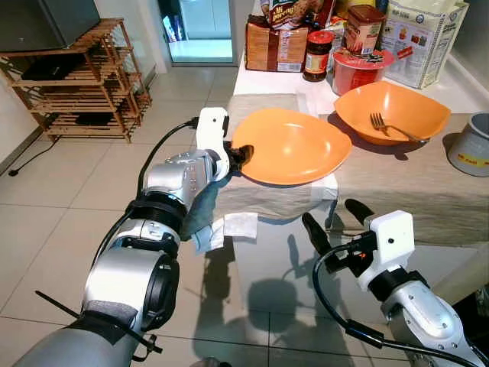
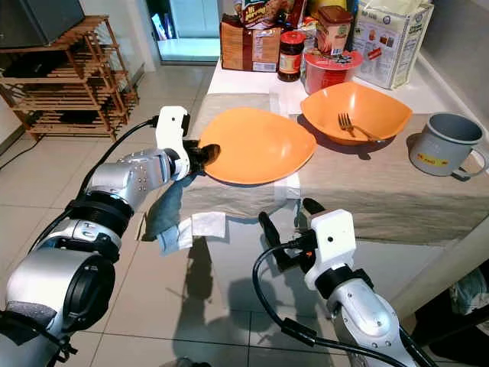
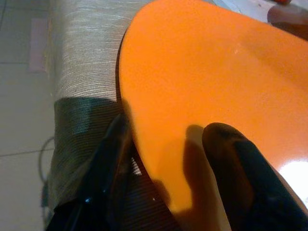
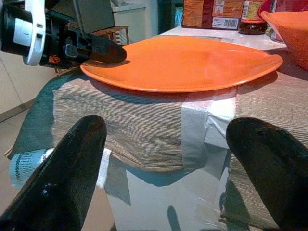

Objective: Setting the table

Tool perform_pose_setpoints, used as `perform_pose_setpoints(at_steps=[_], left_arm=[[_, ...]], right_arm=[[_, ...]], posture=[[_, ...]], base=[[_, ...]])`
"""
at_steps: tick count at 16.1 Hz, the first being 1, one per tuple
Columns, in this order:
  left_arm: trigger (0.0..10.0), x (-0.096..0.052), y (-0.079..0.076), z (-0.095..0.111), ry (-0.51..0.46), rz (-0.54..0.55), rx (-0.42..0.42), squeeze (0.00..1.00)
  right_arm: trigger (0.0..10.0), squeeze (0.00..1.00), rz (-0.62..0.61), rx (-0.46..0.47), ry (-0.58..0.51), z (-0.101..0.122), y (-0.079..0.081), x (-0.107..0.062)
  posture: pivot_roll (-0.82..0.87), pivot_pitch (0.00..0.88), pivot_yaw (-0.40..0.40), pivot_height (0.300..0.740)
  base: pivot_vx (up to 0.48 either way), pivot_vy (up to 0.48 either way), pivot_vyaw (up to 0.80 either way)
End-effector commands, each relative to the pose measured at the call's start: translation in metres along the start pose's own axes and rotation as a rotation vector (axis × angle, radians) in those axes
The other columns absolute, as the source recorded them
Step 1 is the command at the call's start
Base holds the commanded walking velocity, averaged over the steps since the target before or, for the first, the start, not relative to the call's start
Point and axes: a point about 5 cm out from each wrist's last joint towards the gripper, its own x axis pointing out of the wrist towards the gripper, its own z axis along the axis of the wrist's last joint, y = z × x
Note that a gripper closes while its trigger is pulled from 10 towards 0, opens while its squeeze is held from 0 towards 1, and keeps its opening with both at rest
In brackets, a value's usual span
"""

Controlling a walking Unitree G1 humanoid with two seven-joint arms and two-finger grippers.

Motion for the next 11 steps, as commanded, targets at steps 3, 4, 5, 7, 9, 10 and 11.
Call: perform_pose_setpoints(at_steps=[3, 4, 5, 7, 9, 10, 11], left_arm=[[0.0, 0.002, -0.005, 0.000, 0.014, -0.043, -0.023, 0.00], [0.0, 0.001, -0.004, 0.002, 0.003, -0.044, -0.033, 0.00], [0.0, 0.000, -0.003, 0.004, -0.006, -0.049, -0.047, 0.00], [0.0, -0.002, -0.001, 0.013, -0.038, -0.060, -0.123, 0.00], [0.0, -0.004, -0.002, 0.022, -0.072, -0.092, -0.206, 0.00], [0.0, -0.006, -0.002, 0.027, -0.093, -0.102, -0.239, 0.00], [0.0, -0.007, -0.001, 0.031, -0.114, -0.115, -0.270, 0.00]], right_arm=[[10.0, 0.00, 0.002, 0.003, -0.002, 0.001, 0.001, 0.002], [10.0, 0.00, 0.003, 0.004, -0.002, 0.001, 0.001, 0.003], [10.0, 0.00, 0.002, 0.004, -0.001, 0.001, 0.001, 0.003], [10.0, 0.00, 0.003, 0.005, 0.000, 0.000, 0.000, 0.003], [10.0, 0.00, 0.003, 0.004, 0.002, 0.000, 0.000, 0.003], [10.0, 0.00, 0.003, 0.004, 0.004, 0.000, 0.000, 0.003], [10.0, 0.00, 0.003, 0.004, 0.005, -0.001, 0.000, 0.003]], posture=[[-0.24, 0.009, 0.102, 0.735], [-0.24, 0.010, 0.102, 0.735], [-0.23, 0.011, 0.102, 0.735], [-0.23, 0.012, 0.100, 0.735], [-0.23, 0.013, 0.098, 0.735], [-0.23, 0.014, 0.097, 0.735], [-0.23, 0.016, 0.098, 0.735]], base=[[0.000, 0.000, 0.00], [0.000, 0.000, 0.00], [0.000, 0.000, 0.00], [0.000, 0.000, 0.00], [0.000, 0.000, 0.00], [0.000, 0.000, 0.00], [0.000, 0.000, 0.00]])
